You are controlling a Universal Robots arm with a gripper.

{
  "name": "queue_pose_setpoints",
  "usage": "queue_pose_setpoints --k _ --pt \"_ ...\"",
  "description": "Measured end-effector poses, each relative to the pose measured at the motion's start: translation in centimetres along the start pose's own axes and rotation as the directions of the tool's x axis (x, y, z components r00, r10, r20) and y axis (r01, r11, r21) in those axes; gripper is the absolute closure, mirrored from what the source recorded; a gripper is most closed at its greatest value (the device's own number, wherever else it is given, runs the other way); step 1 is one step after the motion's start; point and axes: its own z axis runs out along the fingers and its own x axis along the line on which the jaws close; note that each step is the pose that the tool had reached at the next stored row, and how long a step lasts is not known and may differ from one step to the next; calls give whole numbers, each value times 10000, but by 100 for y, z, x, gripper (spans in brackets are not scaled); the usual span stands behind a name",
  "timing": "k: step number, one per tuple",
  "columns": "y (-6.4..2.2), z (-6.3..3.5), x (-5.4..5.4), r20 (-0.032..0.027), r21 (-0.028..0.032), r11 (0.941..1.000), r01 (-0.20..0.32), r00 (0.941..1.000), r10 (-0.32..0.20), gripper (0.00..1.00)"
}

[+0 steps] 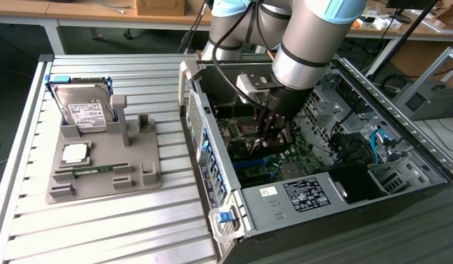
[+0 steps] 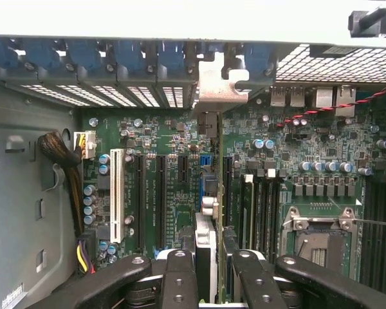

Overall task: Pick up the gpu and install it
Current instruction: 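Insert the gpu into the slot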

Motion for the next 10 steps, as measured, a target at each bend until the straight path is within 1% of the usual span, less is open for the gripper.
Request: queue_pose_setpoints --k 10 --pt "4 36 1 0 0 10000 -2 10000 2 73"
